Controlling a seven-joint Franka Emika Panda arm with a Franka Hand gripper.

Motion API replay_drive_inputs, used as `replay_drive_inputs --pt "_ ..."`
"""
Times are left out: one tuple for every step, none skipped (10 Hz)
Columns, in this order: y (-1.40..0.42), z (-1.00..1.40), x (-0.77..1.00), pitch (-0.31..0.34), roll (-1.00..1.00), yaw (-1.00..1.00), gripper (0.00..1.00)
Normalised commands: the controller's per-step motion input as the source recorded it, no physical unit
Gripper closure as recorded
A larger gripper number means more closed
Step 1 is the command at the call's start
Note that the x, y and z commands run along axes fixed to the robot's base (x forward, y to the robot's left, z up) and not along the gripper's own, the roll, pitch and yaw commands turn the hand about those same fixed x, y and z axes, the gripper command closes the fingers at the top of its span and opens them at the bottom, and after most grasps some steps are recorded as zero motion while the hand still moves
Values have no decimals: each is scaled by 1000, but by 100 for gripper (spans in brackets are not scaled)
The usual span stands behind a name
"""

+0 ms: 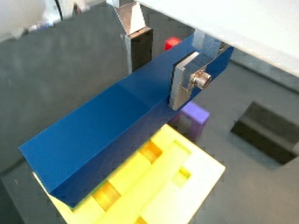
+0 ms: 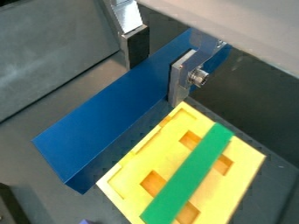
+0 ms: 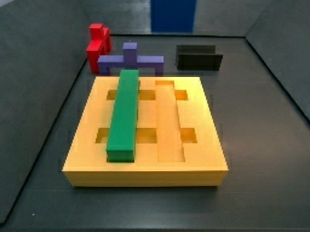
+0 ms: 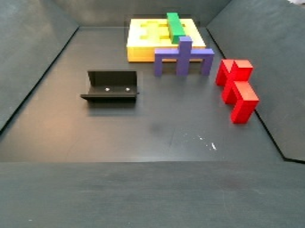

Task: Pick up the blue object. Move up. Move to above the board. Insert the blue object.
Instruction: Insert the blue object.

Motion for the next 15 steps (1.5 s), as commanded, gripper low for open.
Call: replay_drive_inputs --pt "0 -866 454 0 196 151 100" --pt "0 -937 429 0 163 160 100" --pt "-23 -1000 251 -7 119 257 100" --pt "-151 -960 157 -19 151 289 100" --pt "-223 -977 209 0 156 189 100" --pt "-303 -934 0 -43 124 -97 100" --pt "-146 -711 -60 -53 87 -211 100" --pt "-40 -597 -66 -73 39 -117 100" --pt "0 -577 -17 -90 -1 -77 100" --pt "0 -511 -20 -110 -74 -63 100" --pt "0 -474 -69 -143 -29 -34 100" --pt "-146 -429 0 -107 47 0 100" --pt "-186 -391 0 -41 163 -20 100" --pt "-134 -280 -131 -19 186 0 100" --pt "-109 -263 -166 -17 173 0 100"
